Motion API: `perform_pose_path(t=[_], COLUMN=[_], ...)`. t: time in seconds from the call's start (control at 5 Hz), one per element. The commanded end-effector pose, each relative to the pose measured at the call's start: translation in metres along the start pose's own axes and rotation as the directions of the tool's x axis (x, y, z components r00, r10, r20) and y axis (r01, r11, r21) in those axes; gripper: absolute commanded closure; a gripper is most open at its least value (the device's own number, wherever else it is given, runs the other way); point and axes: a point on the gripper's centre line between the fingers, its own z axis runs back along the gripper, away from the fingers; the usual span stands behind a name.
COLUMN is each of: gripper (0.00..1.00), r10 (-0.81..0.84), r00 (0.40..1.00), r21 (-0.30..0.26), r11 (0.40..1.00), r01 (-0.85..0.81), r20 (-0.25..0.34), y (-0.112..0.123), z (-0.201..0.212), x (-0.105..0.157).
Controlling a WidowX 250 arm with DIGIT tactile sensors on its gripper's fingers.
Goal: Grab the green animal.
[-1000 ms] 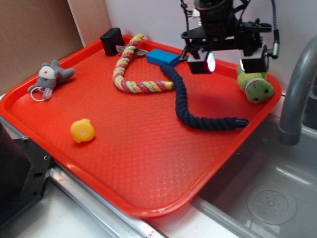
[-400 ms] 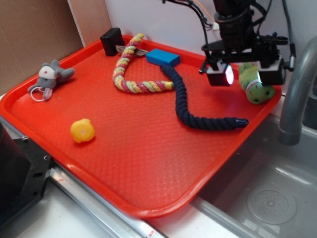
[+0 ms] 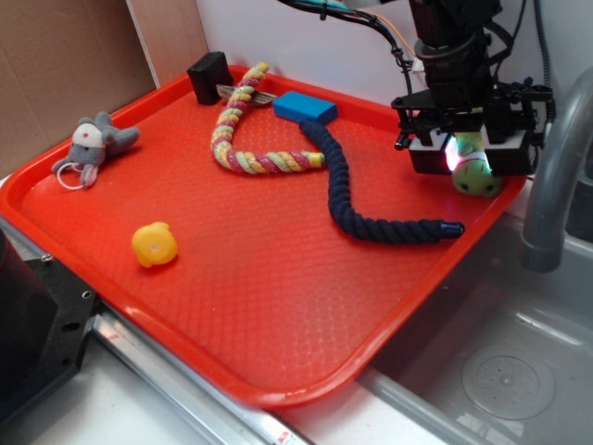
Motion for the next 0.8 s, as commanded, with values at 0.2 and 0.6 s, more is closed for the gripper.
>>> perform_pose_path(t=[0.2,0.6], gripper=[1.00,1.00], r10=[0.052,0.137], r00=[0.992,0.991], r21=[0.084,0.268], r11=[0.995,0.954], r01=[-0.062,-0.131], r20=[0.116,-0.005], y=[0.071,0.124], z=[0.167,0.262], x=[-0.038,-0.097])
